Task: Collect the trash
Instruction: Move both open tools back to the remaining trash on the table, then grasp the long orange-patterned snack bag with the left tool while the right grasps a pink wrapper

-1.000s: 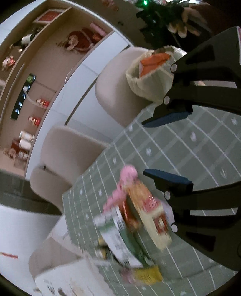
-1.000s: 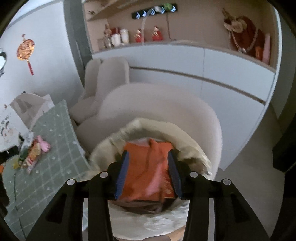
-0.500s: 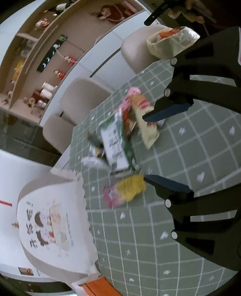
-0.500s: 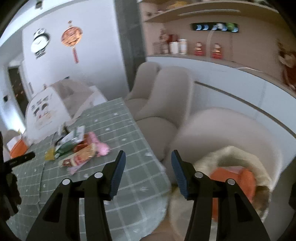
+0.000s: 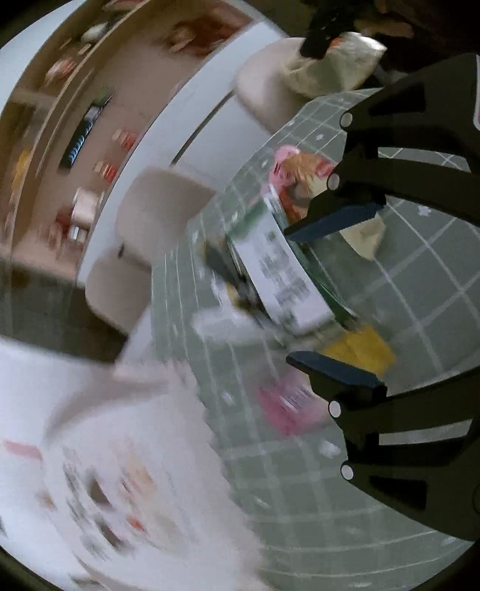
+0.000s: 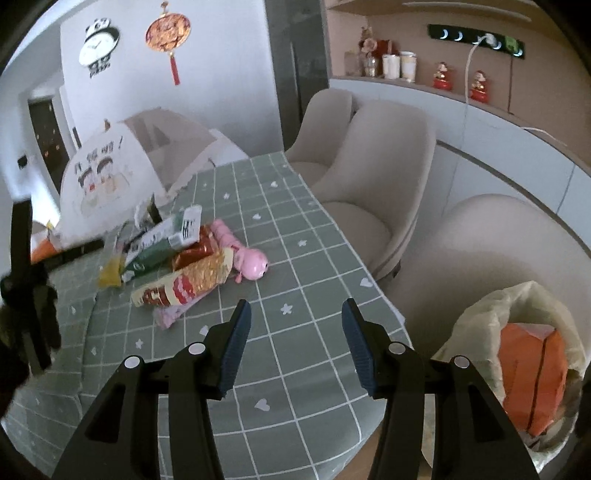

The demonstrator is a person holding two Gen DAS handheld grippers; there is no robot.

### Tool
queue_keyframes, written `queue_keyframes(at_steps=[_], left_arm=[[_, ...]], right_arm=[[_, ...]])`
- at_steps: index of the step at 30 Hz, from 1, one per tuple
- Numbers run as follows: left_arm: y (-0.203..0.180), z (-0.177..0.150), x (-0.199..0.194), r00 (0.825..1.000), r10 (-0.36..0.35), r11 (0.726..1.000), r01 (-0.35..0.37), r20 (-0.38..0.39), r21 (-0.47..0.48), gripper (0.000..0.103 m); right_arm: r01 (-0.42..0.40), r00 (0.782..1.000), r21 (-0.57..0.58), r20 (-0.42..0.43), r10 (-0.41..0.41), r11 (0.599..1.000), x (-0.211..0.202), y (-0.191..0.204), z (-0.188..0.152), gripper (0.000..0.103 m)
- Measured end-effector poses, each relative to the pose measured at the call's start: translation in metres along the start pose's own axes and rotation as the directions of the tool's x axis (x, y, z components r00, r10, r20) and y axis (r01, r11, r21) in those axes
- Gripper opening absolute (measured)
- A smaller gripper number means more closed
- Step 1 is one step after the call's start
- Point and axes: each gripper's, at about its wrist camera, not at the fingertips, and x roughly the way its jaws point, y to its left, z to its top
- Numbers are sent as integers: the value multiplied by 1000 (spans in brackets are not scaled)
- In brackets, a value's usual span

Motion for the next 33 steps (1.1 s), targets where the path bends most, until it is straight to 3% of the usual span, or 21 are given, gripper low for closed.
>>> queue_keyframes(at_steps=[3, 5, 9, 12, 15, 17, 18, 21, 28, 33], left_arm=[[-10, 21, 19, 999, -42, 995, 41, 7, 89, 59], [-7, 34, 33, 1000, -13, 998, 12, 8, 68, 59], [-17, 40, 47, 999, -19, 999, 18, 33, 35, 59], [-43, 39, 55, 997, 38, 991, -47, 71, 127, 59], [-55, 40, 76, 989, 141, 968, -148, 52, 201, 56], [-51, 39, 83, 986, 161, 970, -165, 39, 178, 45], [-47, 41, 81, 984, 173, 972, -179, 50, 154, 29], [-33, 44, 72, 993, 117, 992, -118, 12, 40, 13], [-24, 10, 28, 998, 25, 998, -28, -49, -54, 9], [-12, -21, -1, 996, -38, 986, 25, -79, -168, 8]], right_arm=[[-6, 1000, 1, -19, 6, 1000, 7, 1, -4, 48], [5, 1000, 0, -27, -5, 1000, 10, -1, -8, 48], [9, 999, 18, -53, -8, 1000, 19, -6, -13, 48], [6, 997, 18, -74, -5, 1000, 25, -7, -16, 48], [4, 997, 16, -75, -3, 1000, 26, -7, -16, 48], [2, 998, 17, -68, 0, 1000, 25, -7, -15, 48], [0, 998, 18, -67, 1, 1000, 24, -7, -15, 48], [-10, 998, 19, -65, 12, 1000, 25, -6, -14, 48], [-78, 994, -7, -82, 77, 997, 43, 18, -10, 48], [-149, 984, 28, -98, 151, 988, 61, 34, -1, 48]])
